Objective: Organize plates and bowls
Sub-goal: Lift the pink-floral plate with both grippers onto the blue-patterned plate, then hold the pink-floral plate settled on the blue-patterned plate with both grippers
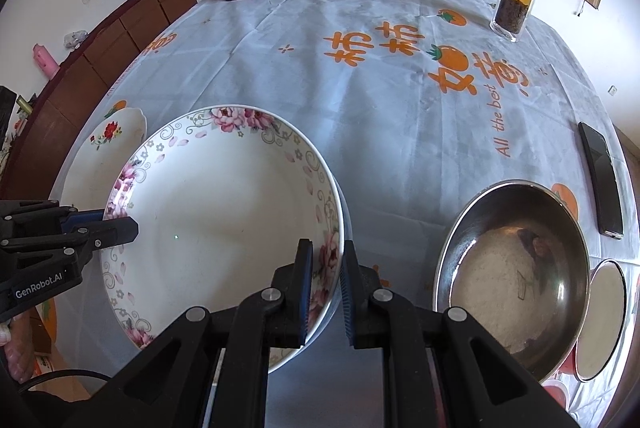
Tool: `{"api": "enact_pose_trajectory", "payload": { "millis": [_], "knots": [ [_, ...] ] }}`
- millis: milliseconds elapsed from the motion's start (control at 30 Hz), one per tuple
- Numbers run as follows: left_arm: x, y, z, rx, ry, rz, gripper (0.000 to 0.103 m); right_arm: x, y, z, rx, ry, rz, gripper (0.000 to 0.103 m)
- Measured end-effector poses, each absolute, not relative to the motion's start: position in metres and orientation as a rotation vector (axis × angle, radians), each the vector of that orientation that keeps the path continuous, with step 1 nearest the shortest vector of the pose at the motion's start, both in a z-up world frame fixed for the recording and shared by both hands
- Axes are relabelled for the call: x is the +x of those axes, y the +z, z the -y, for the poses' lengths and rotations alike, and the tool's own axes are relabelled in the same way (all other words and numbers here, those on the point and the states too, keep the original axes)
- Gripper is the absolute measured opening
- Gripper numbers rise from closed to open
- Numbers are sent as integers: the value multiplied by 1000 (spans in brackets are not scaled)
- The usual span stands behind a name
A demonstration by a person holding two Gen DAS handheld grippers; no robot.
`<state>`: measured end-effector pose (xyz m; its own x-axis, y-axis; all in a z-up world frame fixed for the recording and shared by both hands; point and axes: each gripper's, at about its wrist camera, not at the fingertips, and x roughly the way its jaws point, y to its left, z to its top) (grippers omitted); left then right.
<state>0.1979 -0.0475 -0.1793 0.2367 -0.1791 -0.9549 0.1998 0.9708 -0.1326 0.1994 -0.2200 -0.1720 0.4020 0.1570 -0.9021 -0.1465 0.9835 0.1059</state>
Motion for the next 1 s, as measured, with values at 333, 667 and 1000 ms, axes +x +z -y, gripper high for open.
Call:
{"api": "enact_pose_trajectory", "payload": {
  "millis": [333, 667, 1000],
  "knots": [
    [200, -179, 48, 28, -255, -1300, 13, 201, -174, 220, 10, 195, -1142, 14],
    [201, -179, 48, 34, -249, -1283, 13, 201, -174, 218, -10, 193, -1134, 14],
    [201, -180, 48, 38, -243, -1270, 13, 200, -174, 215, -52, 190, -1132, 14]
  ]
}}
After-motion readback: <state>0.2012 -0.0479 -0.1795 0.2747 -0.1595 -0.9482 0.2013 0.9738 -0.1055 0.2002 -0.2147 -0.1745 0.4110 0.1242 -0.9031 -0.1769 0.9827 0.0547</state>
